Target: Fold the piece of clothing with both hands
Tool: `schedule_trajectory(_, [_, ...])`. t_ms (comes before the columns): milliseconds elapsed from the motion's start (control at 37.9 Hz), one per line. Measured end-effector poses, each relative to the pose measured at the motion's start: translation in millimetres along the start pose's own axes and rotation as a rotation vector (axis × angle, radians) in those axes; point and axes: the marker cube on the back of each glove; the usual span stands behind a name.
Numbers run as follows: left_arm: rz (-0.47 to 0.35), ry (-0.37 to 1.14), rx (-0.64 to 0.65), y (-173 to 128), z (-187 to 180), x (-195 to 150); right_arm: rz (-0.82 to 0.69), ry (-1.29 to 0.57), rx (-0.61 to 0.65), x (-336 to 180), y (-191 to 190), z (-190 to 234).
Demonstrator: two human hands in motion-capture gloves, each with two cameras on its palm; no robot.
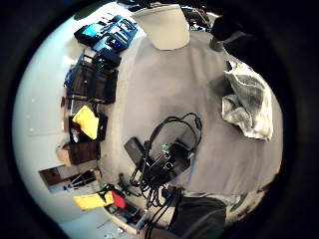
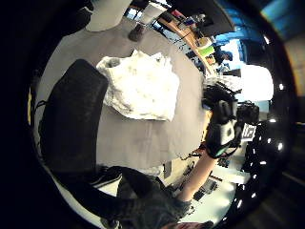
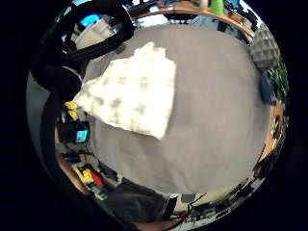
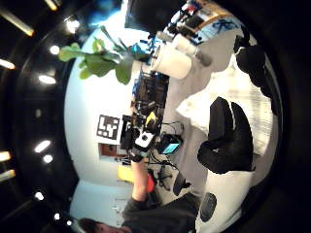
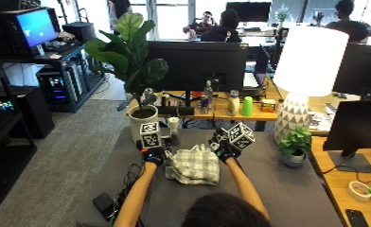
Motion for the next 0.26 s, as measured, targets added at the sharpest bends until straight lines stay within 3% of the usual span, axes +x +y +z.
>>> schedule_trajectory(79, [-0.003, -0.008, -0.005, 2, -1, 2, 0.061, 0.074, 0.041, 15, 0, -16])
schedule_trajectory(264, [0.008, -0.016, 0.011, -6, -4, 8, 0.104, 0.106, 0.041, -11, 37, -44])
